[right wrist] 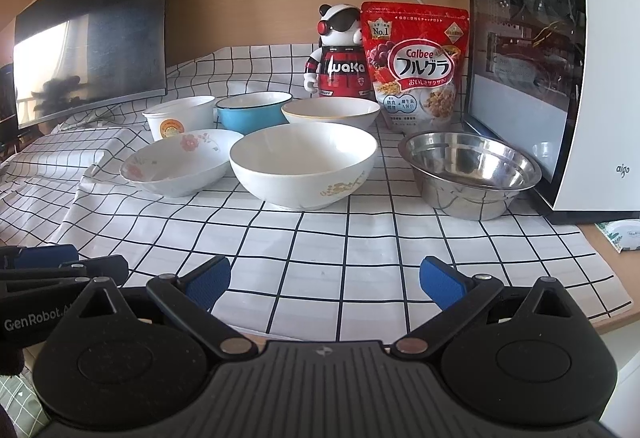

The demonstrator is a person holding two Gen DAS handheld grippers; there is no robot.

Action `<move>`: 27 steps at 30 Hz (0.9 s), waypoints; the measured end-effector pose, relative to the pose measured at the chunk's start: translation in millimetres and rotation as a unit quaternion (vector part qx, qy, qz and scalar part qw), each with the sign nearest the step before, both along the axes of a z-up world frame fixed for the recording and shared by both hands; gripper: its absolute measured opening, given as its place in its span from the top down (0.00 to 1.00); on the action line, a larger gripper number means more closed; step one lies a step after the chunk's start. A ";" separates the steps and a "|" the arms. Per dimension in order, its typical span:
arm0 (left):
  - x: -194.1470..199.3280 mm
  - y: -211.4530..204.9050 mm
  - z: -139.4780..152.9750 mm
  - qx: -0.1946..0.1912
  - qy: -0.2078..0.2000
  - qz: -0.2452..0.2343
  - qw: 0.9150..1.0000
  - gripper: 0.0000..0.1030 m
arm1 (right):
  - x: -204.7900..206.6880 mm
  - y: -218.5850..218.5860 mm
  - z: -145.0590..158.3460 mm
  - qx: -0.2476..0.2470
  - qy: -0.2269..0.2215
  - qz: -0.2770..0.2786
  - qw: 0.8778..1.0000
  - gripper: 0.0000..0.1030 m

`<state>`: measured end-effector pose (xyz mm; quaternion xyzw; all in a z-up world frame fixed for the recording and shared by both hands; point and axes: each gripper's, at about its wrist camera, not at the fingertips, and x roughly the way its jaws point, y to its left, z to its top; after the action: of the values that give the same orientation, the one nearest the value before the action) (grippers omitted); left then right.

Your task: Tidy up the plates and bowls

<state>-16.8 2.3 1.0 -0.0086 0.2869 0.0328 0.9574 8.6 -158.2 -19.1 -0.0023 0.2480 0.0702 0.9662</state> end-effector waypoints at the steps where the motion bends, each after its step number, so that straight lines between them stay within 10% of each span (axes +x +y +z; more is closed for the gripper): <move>1: 0.1 0.0 -0.1 0.000 0.000 0.000 1.000 0.48 | 0.4 -0.2 -0.5 0.000 0.001 0.000 1.000 0.02; 27: 24.4 17.0 -11.8 -0.057 0.050 -0.016 0.997 0.48 | 19.6 1.2 -5.4 0.019 0.030 -0.005 0.999 0.02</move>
<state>7.6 19.3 -10.8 -0.0568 0.3361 0.0015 0.9401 28.2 -157.0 -24.6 0.0196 0.2758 0.0703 0.9585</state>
